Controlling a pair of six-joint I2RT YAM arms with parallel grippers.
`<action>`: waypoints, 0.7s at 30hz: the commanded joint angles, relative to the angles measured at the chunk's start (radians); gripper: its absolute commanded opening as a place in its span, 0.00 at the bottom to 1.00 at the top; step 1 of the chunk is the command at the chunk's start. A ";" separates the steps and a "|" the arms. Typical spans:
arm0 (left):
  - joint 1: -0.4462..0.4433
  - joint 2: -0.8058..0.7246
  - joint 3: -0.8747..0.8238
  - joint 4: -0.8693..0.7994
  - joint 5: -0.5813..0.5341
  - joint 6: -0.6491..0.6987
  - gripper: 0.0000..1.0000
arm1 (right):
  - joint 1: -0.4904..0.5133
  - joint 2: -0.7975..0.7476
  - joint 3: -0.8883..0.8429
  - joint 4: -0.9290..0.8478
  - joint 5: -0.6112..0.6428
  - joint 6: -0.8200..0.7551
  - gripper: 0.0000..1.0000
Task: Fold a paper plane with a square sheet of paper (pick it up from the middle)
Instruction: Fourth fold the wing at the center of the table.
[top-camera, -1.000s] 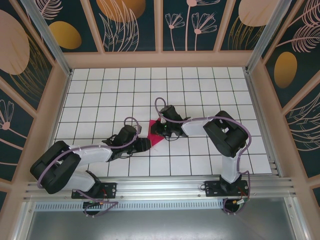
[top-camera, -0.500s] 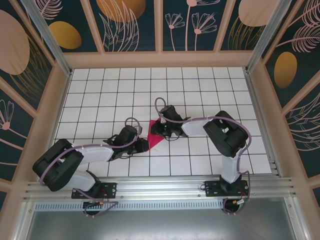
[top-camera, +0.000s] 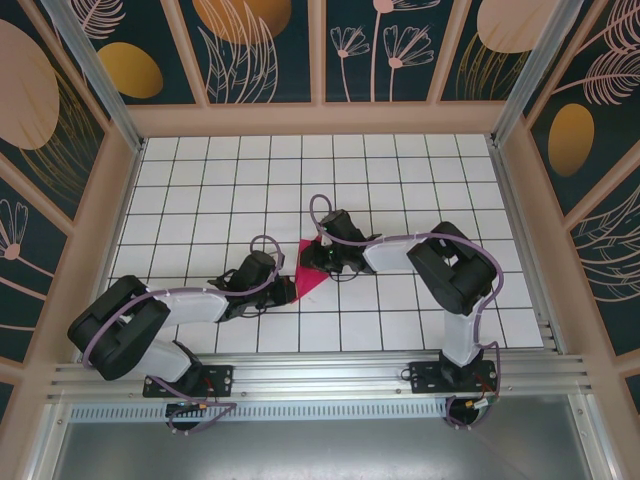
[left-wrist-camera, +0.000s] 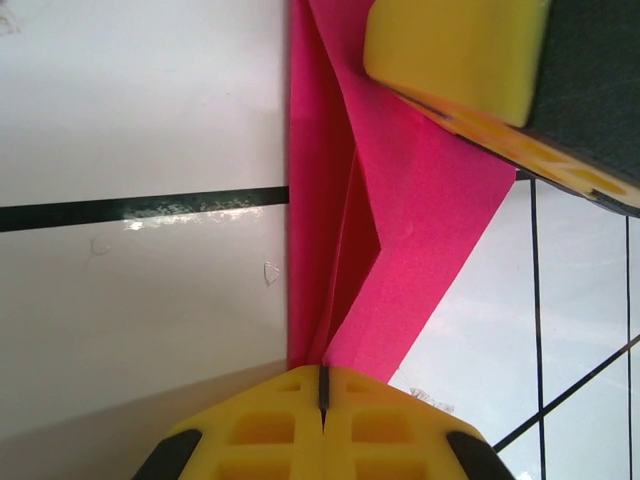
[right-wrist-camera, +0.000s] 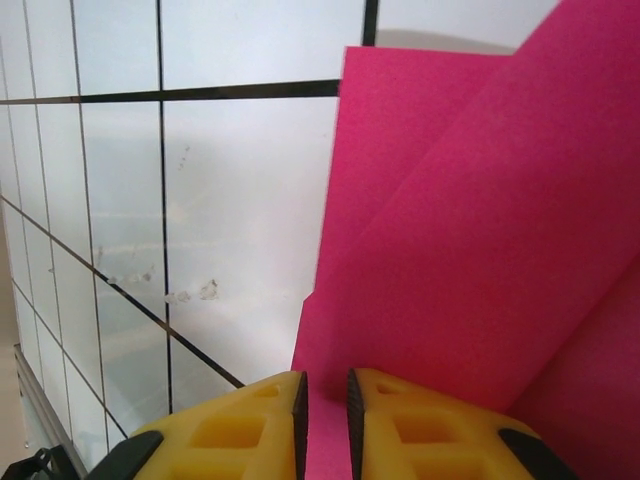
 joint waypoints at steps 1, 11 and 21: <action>0.001 0.007 -0.021 -0.021 -0.054 -0.040 0.00 | 0.003 -0.062 0.015 0.037 -0.017 -0.006 0.23; 0.000 0.013 -0.032 -0.007 -0.056 -0.083 0.00 | 0.013 -0.052 -0.035 0.115 -0.087 0.020 0.21; 0.001 0.020 -0.037 0.017 -0.039 -0.094 0.00 | 0.017 0.015 -0.016 0.153 -0.137 0.028 0.20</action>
